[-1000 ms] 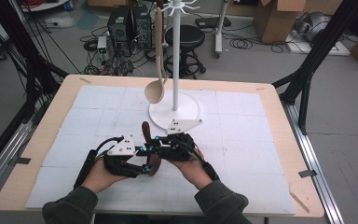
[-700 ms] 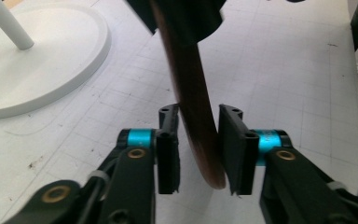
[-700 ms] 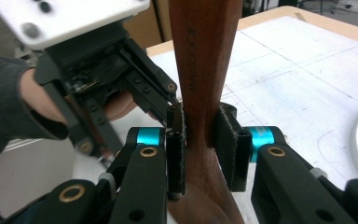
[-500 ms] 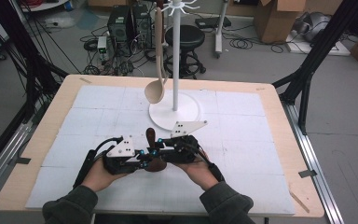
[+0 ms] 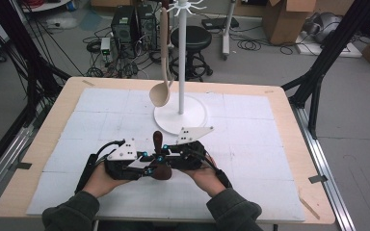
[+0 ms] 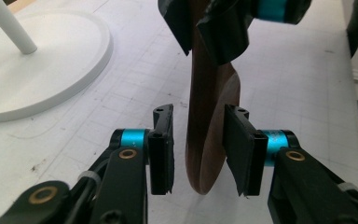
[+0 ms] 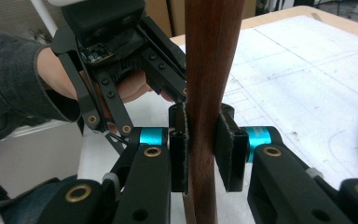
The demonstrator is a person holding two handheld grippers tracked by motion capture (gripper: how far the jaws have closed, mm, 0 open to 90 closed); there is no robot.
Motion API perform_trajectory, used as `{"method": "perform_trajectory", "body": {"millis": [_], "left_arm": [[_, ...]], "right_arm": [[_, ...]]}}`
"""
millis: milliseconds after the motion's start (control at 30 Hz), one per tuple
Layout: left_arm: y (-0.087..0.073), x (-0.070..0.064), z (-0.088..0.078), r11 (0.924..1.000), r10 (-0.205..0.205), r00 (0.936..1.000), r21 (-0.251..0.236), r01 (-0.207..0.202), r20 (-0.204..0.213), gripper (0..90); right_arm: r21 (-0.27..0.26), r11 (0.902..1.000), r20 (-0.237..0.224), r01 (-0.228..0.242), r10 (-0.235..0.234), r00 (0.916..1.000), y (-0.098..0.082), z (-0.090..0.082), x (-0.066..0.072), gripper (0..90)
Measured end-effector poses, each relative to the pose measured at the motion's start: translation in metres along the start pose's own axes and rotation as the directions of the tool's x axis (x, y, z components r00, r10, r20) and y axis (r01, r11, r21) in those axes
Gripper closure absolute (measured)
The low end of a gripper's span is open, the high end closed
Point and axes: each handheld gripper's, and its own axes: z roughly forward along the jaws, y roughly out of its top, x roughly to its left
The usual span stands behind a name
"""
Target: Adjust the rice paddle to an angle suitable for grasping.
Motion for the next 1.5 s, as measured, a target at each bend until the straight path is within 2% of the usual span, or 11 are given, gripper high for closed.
{"method": "perform_trajectory", "body": {"millis": [233,433,700,1100,1500], "left_arm": [[-0.004,0.001,-0.008,0.9999,-0.013,0.9999,-0.011,0.013,-0.002,58.1],[-0.011,0.004,-0.019,0.9993,-0.035,0.9992,-0.014,0.035,-0.018,55.7],[-0.021,0.004,-0.029,0.9973,-0.058,0.9976,-0.047,0.056,-0.037,53.2],[-0.030,0.010,-0.041,0.9948,-0.075,0.9946,-0.074,0.070,-0.072,50.2],[-0.035,0.013,-0.040,0.9942,-0.089,0.9917,-0.067,0.083,-0.093,44.4]], "right_arm": [[-0.019,0.9998,0.008,-0.010,0.010,0.9999,0.002,-0.007,-0.004,77.4],[-0.029,0.9994,0.007,-0.021,0.021,0.9998,0.004,-0.017,-0.012,77.4],[-0.034,0.9989,0.013,-0.032,0.032,0.9994,0.006,-0.029,-0.022,77.4],[-0.052,0.9967,0.022,-0.063,0.064,0.9977,0.008,-0.041,-0.040,77.4],[-0.053,0.9964,0.046,-0.067,0.069,0.9965,0.015,-0.055,-0.054,77.4]]}}
